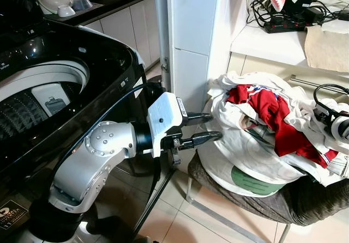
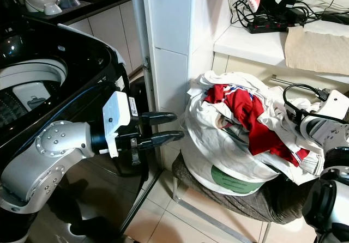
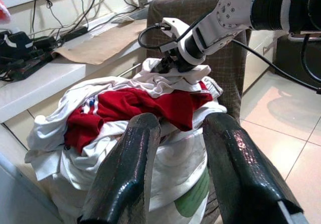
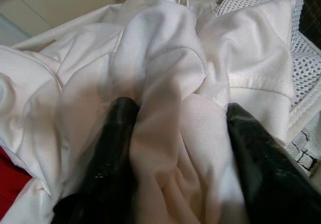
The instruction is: Clothes washing
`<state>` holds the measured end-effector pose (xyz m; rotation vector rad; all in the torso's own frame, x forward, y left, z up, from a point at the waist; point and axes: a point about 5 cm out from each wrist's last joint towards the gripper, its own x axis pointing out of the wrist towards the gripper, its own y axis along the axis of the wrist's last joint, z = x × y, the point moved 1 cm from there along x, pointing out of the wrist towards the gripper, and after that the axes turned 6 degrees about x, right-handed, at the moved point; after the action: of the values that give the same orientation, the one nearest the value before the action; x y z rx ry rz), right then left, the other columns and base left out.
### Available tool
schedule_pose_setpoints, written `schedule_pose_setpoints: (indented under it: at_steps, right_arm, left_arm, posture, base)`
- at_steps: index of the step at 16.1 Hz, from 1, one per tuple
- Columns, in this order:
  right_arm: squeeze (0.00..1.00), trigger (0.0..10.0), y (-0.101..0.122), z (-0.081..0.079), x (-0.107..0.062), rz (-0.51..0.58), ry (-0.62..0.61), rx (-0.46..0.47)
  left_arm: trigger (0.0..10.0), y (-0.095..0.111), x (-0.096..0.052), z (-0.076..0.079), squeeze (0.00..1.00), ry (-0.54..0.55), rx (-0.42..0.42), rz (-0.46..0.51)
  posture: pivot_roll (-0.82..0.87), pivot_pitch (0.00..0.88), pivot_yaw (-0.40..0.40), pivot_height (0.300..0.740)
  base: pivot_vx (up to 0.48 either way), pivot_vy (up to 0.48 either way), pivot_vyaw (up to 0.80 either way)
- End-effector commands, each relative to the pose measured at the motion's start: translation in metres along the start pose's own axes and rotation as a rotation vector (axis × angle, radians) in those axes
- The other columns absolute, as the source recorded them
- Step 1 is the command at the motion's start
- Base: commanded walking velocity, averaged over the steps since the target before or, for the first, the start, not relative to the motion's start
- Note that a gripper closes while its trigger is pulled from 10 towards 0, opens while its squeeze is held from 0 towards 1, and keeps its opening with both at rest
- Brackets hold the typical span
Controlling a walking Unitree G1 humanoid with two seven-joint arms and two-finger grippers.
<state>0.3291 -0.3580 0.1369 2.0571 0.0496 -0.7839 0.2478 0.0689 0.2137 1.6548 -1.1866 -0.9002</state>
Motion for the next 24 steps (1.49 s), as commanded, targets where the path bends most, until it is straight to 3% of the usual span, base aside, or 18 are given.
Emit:
schedule_pose_setpoints:
  at_steps: [1,10,14,15,16,18,20,23,24]
  right_arm:
    - [0.00,0.0,-0.008,-0.005,0.002,-0.035,0.021,-0.019]
    - [0.00,0.0,-0.004,-0.010,-0.002,-0.013,0.036,-0.044]
    - [0.00,0.0,0.011,-0.011,-0.008,0.069,0.021,-0.044]
    - [0.00,0.0,0.019,-0.013,-0.010,0.108,0.013,-0.053]
    - [0.00,0.0,0.045,-0.022,-0.021,0.286,0.023,-0.071]
    - [0.00,0.0,0.077,-0.037,-0.039,0.519,0.082,-0.090]
    - [0.00,0.0,0.097,-0.052,-0.055,0.661,0.118,-0.125]
    - [0.00,0.0,0.118,-0.073,-0.074,0.786,0.188,-0.198]
    - [0.00,0.0,0.123,-0.086,-0.084,0.831,0.262,-0.201]
  left_arm:
    - [10.0,0.003,-0.002,0.000,0.00,-0.003,0.011,-0.001]
    - [10.0,0.002,-0.002,-0.001,0.00,0.002,0.018,-0.004]
    - [10.0,0.003,-0.002,-0.002,0.00,0.009,0.020,-0.004]
    - [10.0,0.003,-0.002,-0.003,0.00,0.012,0.021,-0.003]
    - [10.0,0.004,-0.002,-0.004,0.00,0.025,0.028,-0.002]
    - [10.0,0.003,-0.003,-0.006,0.00,0.040,0.035,-0.005]
    - [10.0,0.002,-0.003,-0.006,0.00,0.045,0.042,-0.011]
    - [10.0,0.003,-0.002,-0.007,0.00,0.057,0.050,-0.002]
    - [10.0,0.005,-0.002,-0.008,0.00,0.074,0.057,0.008]
  posture:
    - [-0.01,0.000,0.052,0.740]
    - [-0.01,0.000,0.052,0.740]
    - [-0.02,0.000,0.053,0.740]
    - [-0.01,0.000,0.052,0.740]
    - [-0.01,0.000,0.052,0.740]
    - [-0.02,0.000,0.056,0.740]
    - [-0.02,0.000,0.055,0.740]
    - [-0.02,0.000,0.046,0.740]
    - [-0.02,0.000,0.046,0.740]
  base:
    - [0.000,0.000,0.00]
    - [0.000,0.000,0.00]
    - [0.000,0.000,0.00]
    - [0.000,0.000,0.00]
    - [0.000,0.000,0.00]
    - [0.000,0.000,0.00]
    - [0.000,0.000,0.00]
    - [0.000,0.000,0.00]
    - [0.000,0.000,0.00]
